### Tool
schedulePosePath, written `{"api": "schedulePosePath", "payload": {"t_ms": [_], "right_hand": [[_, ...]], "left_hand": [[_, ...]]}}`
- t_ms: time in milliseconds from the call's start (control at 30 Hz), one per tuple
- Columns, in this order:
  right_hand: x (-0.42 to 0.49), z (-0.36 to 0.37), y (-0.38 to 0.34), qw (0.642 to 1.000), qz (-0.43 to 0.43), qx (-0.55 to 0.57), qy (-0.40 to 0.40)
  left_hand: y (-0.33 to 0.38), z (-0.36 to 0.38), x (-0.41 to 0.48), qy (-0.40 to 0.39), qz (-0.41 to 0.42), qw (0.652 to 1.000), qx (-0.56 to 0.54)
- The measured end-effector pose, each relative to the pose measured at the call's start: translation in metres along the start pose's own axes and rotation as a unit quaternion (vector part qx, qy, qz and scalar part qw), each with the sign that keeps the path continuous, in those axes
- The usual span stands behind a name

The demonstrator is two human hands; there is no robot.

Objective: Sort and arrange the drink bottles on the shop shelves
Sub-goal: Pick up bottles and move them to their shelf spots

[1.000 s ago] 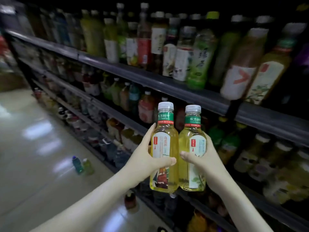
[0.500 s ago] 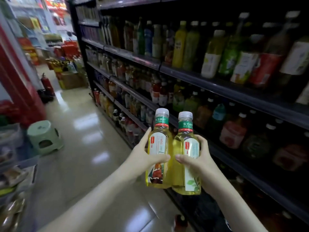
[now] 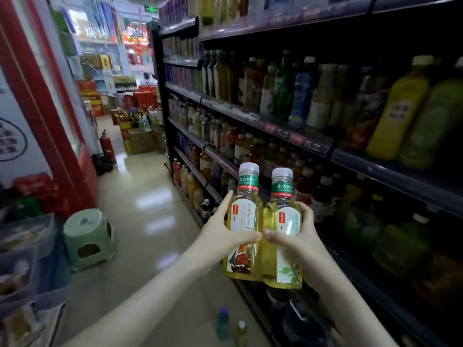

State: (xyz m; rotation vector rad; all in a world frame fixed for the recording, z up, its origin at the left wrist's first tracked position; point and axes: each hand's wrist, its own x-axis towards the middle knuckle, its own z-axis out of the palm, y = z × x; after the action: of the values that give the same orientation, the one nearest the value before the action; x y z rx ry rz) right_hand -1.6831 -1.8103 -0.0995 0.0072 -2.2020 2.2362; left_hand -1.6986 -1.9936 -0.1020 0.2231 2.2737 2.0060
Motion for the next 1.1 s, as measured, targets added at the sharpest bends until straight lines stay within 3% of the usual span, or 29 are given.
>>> {"api": "schedulePosePath", "payload": {"t_ms": [267, 600, 800, 1100], "right_hand": [[0.171, 0.106, -0.002, 1.000, 0.006, 0.006, -0.019], [0.352, 0.227, -0.011, 0.993, -0.006, 0.024, 0.119], [0.426, 0.236, -0.031, 0.979, -0.032, -0.002, 0.201], [0.538, 0.223, -0.047, 0.963, -0.053, -0.004, 0.263]], "left_hand": [[-0.016, -0.140, 0.145, 0.004, -0.002, 1.000, -0.013], [-0.012, -0.293, 0.347, -0.117, 0.021, 0.993, 0.020], [0.002, -0.312, 0.446, -0.186, 0.054, 0.981, 0.022], [0.009, -0.314, 0.570, -0.234, 0.075, 0.969, 0.026]]}}
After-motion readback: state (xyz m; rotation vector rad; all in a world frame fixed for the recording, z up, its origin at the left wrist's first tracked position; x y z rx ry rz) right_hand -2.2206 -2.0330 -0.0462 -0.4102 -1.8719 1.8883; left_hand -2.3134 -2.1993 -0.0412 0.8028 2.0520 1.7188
